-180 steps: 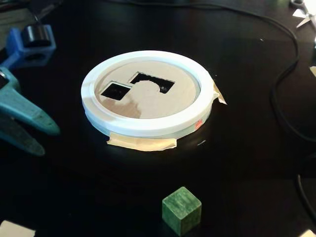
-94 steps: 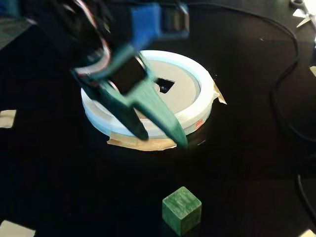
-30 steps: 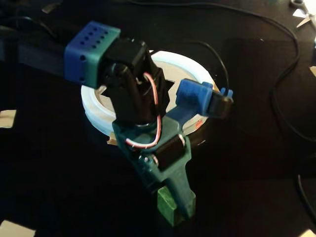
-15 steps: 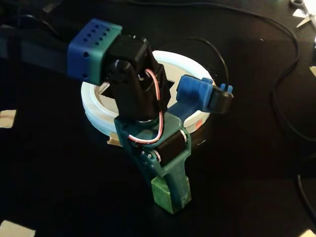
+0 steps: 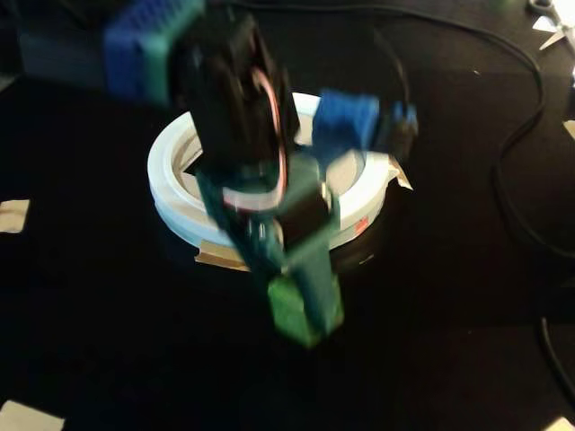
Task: Pick up the square block and drop it in corresponding square shaped hole
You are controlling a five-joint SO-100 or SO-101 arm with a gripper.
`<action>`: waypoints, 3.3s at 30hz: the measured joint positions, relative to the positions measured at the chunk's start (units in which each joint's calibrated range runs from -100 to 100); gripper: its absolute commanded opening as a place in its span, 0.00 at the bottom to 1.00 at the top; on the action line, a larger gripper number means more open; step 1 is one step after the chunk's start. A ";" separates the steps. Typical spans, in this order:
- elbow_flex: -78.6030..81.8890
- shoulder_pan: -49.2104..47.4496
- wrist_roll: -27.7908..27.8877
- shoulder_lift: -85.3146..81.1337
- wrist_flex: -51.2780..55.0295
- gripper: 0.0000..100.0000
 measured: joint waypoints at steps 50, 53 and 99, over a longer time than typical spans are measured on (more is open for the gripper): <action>20.60 -39.96 -9.62 -44.32 18.04 0.32; 28.79 -39.76 -9.62 -48.06 17.85 0.32; 53.00 -42.06 -9.62 -27.73 -18.23 0.47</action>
